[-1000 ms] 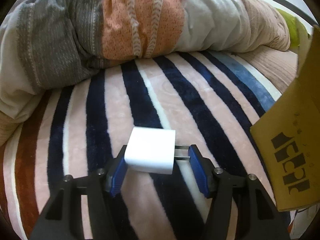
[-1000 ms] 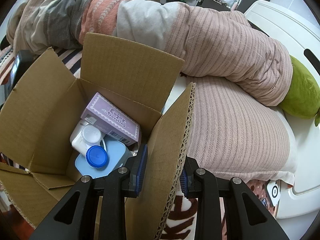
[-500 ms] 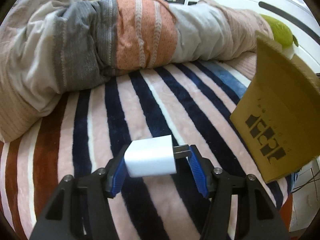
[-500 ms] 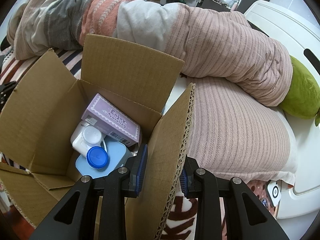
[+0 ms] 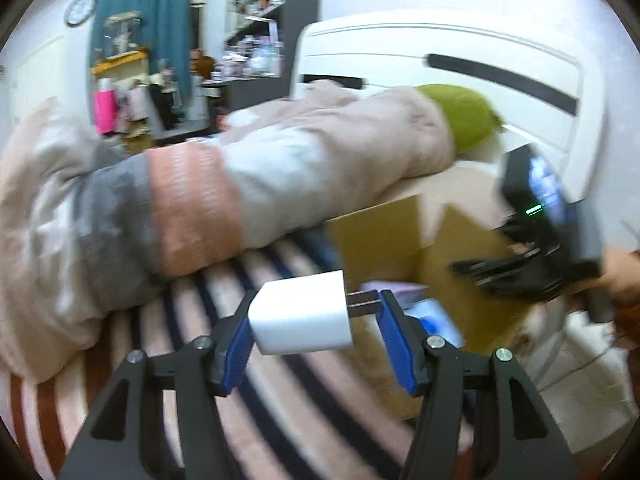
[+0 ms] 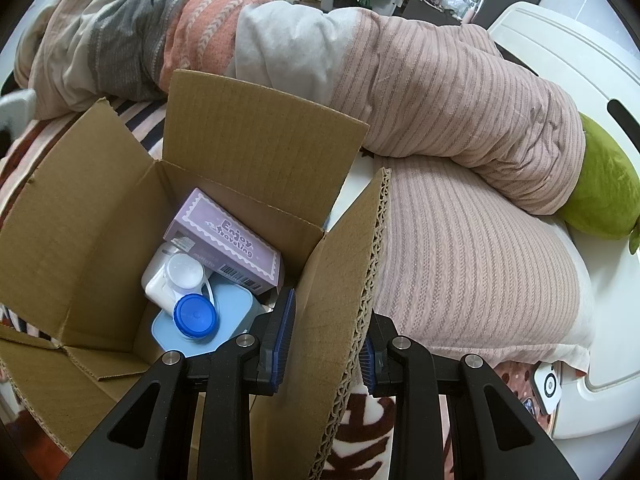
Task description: Organize rigid objects
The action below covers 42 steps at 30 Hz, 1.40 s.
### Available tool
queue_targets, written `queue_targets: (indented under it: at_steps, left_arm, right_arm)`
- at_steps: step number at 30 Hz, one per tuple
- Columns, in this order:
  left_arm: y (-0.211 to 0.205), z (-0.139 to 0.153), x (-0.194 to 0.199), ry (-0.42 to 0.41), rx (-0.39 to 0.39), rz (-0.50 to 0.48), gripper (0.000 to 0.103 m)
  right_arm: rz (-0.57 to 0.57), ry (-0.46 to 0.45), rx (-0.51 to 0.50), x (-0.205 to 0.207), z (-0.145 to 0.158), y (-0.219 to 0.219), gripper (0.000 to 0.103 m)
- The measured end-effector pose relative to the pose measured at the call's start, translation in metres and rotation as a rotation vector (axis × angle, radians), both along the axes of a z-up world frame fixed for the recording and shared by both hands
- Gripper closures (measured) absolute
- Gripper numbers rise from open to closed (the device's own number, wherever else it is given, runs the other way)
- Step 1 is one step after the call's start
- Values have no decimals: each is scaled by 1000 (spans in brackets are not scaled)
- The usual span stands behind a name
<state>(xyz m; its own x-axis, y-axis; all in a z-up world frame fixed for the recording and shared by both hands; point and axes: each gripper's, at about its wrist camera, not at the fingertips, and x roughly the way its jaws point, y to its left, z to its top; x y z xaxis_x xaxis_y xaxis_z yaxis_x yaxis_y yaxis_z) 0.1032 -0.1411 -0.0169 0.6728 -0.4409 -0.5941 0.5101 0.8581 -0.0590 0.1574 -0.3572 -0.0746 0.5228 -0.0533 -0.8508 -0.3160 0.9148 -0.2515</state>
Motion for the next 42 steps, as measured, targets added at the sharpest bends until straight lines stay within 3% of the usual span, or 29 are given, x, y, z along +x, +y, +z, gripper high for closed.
queue_targets:
  at_steps: [6,10,19,24,26,28,30,38,40,41,42]
  left_arm:
    - [-73,2,-4,65,46,-112,48]
    - [-102,-8,-2,134,80,-136,48]
    - [-117,-33,2,228,110,-155,47]
    - [-117,-33,2,233,110,-147,47]
    - [-115,-33,3,242,102,-148,43]
    - [-112,-30,2,229,100,-135,30]
    - [-107,-27,1,214,98,-122,23]
    - [-76,-5,-16,154,46,-57,11]
    - [-64,4,-25,125,25,-24,1]
    - [-57,8,-29,107,16,-9,1]
    - [-49,14,-36,85,9,14,1]
  right_arm:
    - [4,-1,-2,0,0,1,79]
    - [10,-5,-3,0,1,2,79]
    - [11,-10,8,-3,0,-1,79]
    - [9,-13,14,-3,0,-1,79]
    - [8,-14,16,-3,0,-2,79]
    - [10,-14,15,-3,0,-2,78]
    - [10,-16,15,-3,0,-2,78]
    - [9,-25,11,-6,0,0,78]
    - [6,-40,25,-9,4,0,78]
    - [4,-46,42,-11,6,-1,75]
    - [5,-50,60,-13,8,-2,66]
